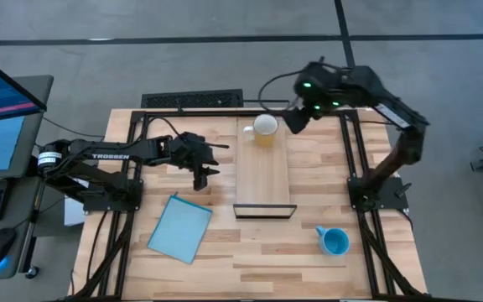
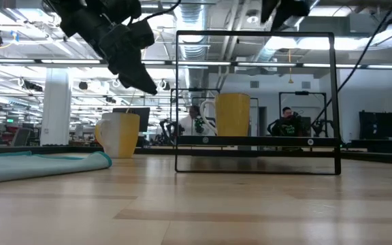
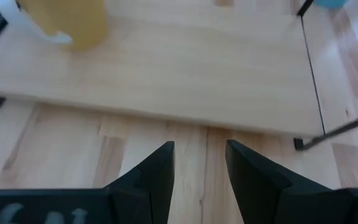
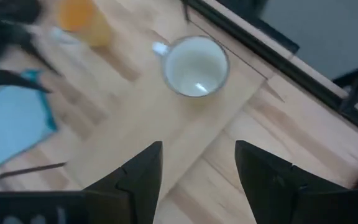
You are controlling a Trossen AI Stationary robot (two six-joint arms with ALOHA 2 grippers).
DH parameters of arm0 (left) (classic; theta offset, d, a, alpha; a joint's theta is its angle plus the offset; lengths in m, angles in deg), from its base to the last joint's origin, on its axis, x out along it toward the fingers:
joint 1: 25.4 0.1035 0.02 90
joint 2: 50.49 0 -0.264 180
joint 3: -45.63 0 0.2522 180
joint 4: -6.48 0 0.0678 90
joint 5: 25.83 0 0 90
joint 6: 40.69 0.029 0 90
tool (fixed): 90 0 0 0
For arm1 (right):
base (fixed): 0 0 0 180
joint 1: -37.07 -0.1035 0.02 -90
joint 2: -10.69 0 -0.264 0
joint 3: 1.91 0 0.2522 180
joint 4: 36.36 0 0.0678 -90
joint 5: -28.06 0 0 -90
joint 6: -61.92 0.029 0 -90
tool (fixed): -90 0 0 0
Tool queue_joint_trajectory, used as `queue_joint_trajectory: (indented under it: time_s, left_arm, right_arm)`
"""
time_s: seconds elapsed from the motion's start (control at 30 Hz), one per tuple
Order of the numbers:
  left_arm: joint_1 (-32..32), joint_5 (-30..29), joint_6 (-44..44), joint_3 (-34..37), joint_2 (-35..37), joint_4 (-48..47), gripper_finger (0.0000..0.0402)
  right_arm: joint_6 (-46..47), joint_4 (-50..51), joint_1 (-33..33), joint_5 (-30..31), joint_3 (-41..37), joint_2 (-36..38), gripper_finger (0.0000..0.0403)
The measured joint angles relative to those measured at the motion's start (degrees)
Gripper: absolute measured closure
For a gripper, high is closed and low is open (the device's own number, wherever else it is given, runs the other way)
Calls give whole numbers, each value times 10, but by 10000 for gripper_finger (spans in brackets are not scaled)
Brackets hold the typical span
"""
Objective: Stack small to large cups/mugs on shelf
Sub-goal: Put the orange mug on the shelf
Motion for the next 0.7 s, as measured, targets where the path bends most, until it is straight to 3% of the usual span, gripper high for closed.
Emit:
queue_joint_trajectory:
  time_s: [0.1, 0.33, 0.43, 0.7]
  left_arm:
    - [0, -13, -3, 0, 0, 21, 267]
    - [0, -58, -49, 0, 0, 87, 267]
    - [0, -78, -102, 0, 0, 134, 267]
    - [0, -152, -172, -44, 0, 114, 267]
  right_arm:
    - [0, -6, -20, 11, 1, 25, 180]
    - [-44, 15, -50, 130, -4, 59, 181]
    - [-77, 5, -49, 154, -27, 81, 181]
    - [-152, -143, -47, 173, -209, 199, 181]
